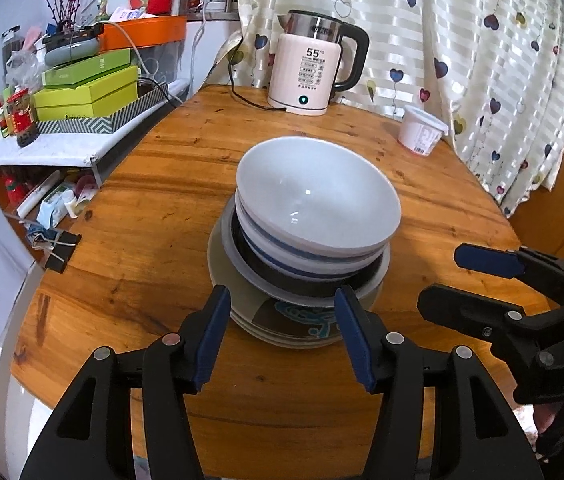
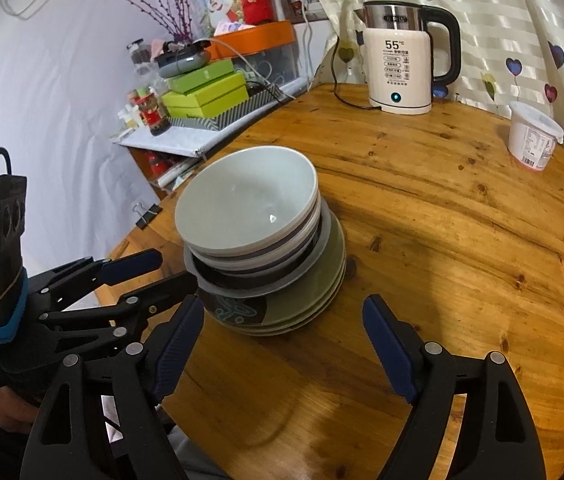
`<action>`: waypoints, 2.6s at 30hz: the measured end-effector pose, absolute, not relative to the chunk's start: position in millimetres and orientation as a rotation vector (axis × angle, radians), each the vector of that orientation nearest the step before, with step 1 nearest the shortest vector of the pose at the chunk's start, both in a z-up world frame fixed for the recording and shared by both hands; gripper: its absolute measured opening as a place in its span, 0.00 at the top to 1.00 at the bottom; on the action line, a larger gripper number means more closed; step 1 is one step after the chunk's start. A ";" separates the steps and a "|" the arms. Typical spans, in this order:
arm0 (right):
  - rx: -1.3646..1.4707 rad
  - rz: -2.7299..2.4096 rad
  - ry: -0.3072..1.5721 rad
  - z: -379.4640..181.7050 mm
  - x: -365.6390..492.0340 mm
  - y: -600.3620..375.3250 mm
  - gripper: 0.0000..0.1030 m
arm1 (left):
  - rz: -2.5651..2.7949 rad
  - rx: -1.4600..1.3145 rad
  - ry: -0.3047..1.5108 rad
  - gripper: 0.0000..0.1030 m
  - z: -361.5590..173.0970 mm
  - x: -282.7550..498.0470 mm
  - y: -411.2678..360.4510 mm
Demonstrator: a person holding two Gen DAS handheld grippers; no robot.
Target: Organize plates and bowls
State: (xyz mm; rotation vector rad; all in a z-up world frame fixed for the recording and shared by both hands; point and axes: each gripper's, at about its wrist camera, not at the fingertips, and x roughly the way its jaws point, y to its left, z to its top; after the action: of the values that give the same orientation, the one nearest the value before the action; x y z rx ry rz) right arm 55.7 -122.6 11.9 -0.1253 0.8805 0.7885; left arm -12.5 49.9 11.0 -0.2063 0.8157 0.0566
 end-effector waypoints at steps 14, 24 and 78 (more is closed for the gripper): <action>-0.204 0.768 0.871 3.1 51.8 -110.1 0.20 | 0.102 -0.176 0.841 0.46 1.1 -12.1 42.5; -0.224 0.752 0.877 -3.4 47.9 -106.4 0.20 | 0.146 -0.183 0.880 0.46 -8.6 -11.7 42.5; -0.213 0.753 0.853 -0.7 39.2 -107.1 0.20 | 0.169 -0.208 0.883 0.47 -10.0 -16.5 42.4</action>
State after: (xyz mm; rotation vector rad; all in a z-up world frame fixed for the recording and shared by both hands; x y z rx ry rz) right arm 39.2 -107.1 -0.7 -0.2129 0.8528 0.7529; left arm -16.5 42.4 -10.0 -0.2076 0.8826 0.1689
